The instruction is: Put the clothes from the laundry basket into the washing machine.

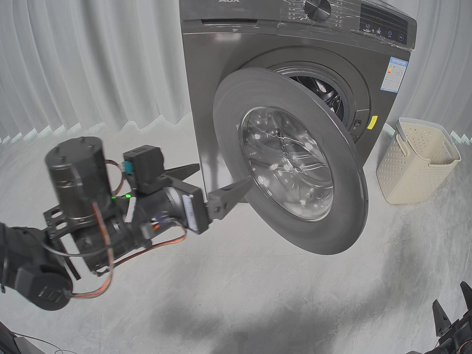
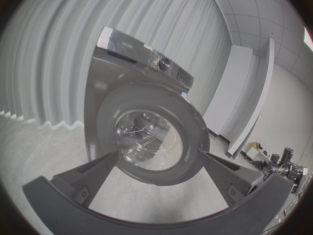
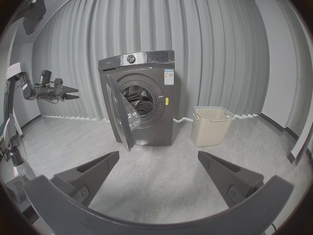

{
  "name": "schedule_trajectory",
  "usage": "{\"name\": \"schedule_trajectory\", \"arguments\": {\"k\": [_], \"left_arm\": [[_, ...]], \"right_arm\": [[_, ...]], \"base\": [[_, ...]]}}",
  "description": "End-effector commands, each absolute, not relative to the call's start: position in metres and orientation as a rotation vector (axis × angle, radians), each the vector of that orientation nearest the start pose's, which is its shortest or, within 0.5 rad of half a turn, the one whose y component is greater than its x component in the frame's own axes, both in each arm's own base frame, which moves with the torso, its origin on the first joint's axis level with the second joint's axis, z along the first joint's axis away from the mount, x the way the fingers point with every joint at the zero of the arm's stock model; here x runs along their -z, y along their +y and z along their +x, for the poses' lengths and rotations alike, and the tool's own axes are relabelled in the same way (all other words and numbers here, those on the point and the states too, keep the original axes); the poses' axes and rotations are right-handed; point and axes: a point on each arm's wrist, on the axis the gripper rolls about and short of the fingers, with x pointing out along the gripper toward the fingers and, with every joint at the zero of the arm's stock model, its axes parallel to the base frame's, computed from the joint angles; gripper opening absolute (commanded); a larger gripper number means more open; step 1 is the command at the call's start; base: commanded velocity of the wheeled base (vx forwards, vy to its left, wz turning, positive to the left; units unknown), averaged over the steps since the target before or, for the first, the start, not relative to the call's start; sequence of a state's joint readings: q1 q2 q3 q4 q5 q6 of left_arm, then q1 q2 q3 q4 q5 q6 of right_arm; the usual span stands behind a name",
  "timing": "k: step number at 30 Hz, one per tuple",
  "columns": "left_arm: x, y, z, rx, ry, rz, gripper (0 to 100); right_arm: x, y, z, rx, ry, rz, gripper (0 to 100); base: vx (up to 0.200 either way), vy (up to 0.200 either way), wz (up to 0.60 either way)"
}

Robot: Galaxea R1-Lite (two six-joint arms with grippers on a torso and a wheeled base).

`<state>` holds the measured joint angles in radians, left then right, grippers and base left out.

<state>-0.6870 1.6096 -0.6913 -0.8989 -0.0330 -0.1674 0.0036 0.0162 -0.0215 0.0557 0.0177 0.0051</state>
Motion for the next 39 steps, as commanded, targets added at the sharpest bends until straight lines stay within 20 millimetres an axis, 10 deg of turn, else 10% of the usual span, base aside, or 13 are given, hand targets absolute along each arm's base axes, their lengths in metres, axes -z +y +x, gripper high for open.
{"name": "schedule_trajectory", "arguments": {"k": [1,20,26,33,39], "left_arm": [[-0.225,-0.116,0.154,0.664,-0.043,-0.154,100],[-0.167,-0.013,0.032,0.408,-0.171,-0.117,100],[-0.151,-0.002,0.006,0.3,-0.17,-0.103,100],[-0.134,0.0,-0.009,0.18,-0.169,-0.071,100],[-0.119,-0.002,-0.018,0.103,-0.16,-0.021,100]], "right_arm": [[-0.076,0.0,-0.025,-0.023,0.035,-0.001,100],[-0.076,0.0,-0.023,-0.018,-0.002,-0.006,100],[-0.142,0.0,-0.036,-0.039,-0.226,-0.013,100],[-0.182,0.003,0.006,-0.204,-0.036,-0.006,100],[-0.222,0.022,0.081,-0.35,0.055,-0.016,100]], "base": [[0.0,0.0,0.0],[0.0,0.0,0.0],[0.0,0.0,0.0],[0.0,0.0,0.0],[0.0,0.0,0.0]]}}
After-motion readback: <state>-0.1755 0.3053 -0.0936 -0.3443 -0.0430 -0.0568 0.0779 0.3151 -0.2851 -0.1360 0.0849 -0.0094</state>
